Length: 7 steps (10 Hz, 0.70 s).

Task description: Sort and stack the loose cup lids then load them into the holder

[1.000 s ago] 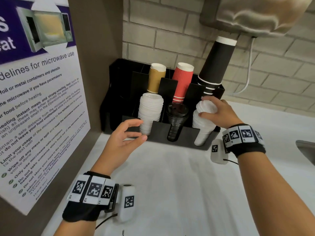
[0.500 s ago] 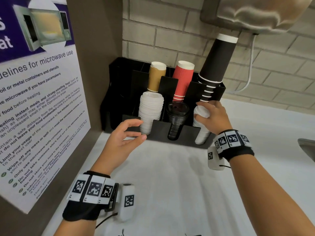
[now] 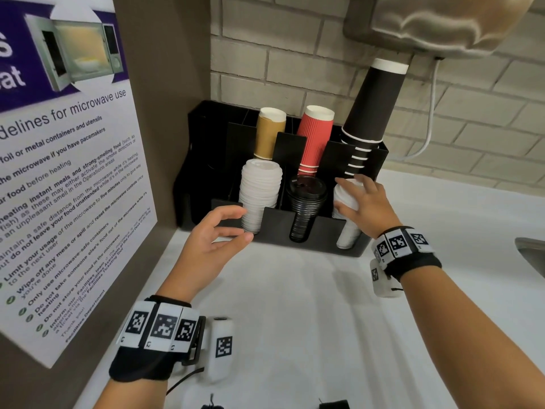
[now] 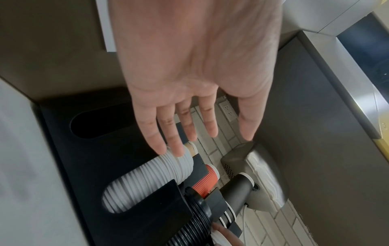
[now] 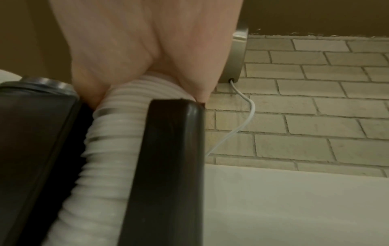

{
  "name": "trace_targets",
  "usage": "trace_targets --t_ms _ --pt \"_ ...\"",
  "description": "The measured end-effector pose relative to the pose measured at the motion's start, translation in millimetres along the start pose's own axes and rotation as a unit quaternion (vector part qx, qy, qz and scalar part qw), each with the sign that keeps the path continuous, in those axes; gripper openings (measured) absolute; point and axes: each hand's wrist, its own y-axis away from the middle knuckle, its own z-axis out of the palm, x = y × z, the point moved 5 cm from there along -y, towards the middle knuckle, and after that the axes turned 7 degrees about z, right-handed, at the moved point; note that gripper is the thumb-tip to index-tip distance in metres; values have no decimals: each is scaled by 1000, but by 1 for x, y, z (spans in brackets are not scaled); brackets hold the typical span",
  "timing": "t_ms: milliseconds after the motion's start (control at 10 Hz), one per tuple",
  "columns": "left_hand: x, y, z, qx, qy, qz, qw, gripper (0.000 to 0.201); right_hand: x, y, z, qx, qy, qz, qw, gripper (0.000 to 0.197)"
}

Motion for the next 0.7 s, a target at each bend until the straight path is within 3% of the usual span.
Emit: trace_targets --t_ms 200,300,500,700 --pt "2 -2 5 -11 0 3 1000 32 4 1 -14 -97 21 -13 995 82" --pt "1 -2 5 -9 0 2 1000 32 6 3 -14 -137 39 -12 990 85" --pt "-1 -4 1 -1 2 5 1000 32 3 11 -10 -101 64 -26 993 86" --pt "2 -9 0 1 7 19 1000 32 1 12 -14 -119 52 -3 992 106"
